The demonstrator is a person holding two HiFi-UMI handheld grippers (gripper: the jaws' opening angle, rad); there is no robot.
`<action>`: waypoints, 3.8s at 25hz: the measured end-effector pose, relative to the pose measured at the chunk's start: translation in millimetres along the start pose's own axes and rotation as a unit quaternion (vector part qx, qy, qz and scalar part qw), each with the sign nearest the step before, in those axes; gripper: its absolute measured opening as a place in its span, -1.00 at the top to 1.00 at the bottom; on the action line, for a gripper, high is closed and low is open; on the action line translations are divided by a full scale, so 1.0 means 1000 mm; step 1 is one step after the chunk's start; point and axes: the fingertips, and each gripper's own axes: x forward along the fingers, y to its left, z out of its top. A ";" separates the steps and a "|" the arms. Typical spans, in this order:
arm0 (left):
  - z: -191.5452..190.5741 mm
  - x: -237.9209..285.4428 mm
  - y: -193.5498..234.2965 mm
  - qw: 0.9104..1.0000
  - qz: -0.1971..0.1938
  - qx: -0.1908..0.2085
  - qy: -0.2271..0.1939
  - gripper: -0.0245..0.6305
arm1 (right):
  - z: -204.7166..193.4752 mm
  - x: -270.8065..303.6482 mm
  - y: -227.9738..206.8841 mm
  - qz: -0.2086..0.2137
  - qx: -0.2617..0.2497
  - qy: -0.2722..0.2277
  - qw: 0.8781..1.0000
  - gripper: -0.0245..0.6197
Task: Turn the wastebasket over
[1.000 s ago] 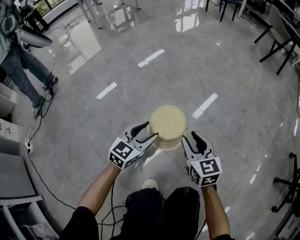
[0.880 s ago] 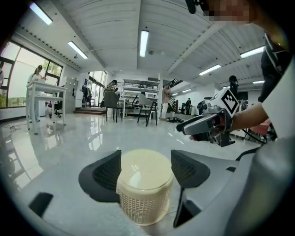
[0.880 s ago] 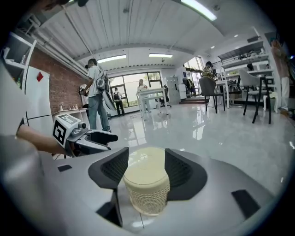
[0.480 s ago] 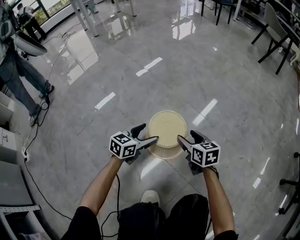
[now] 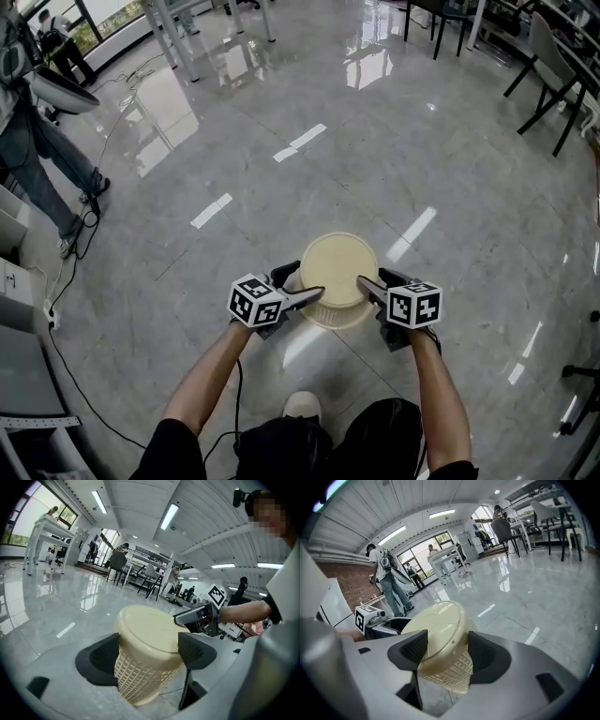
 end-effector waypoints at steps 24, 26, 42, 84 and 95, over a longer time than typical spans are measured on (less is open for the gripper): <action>-0.035 -0.065 -0.090 0.990 -0.049 0.123 -0.045 -0.06 | -0.067 -0.091 0.058 0.124 -0.225 0.033 0.966 0.09; -0.048 -0.073 -0.095 0.990 -0.045 0.126 -0.045 0.27 | -0.082 -0.098 0.060 0.141 -0.229 0.056 0.961 0.11; -0.202 -0.041 -0.103 0.993 -0.028 0.099 0.059 0.56 | -0.238 -0.056 0.010 0.096 -0.180 0.130 0.970 0.30; -0.088 -0.012 -0.094 0.991 0.031 0.110 -0.066 0.11 | 0.021 0.014 0.045 0.012 -0.498 0.096 0.862 0.52; -0.091 -0.023 -0.084 0.992 0.042 0.096 -0.068 0.11 | 0.013 0.037 0.052 0.031 -0.571 0.173 0.802 0.74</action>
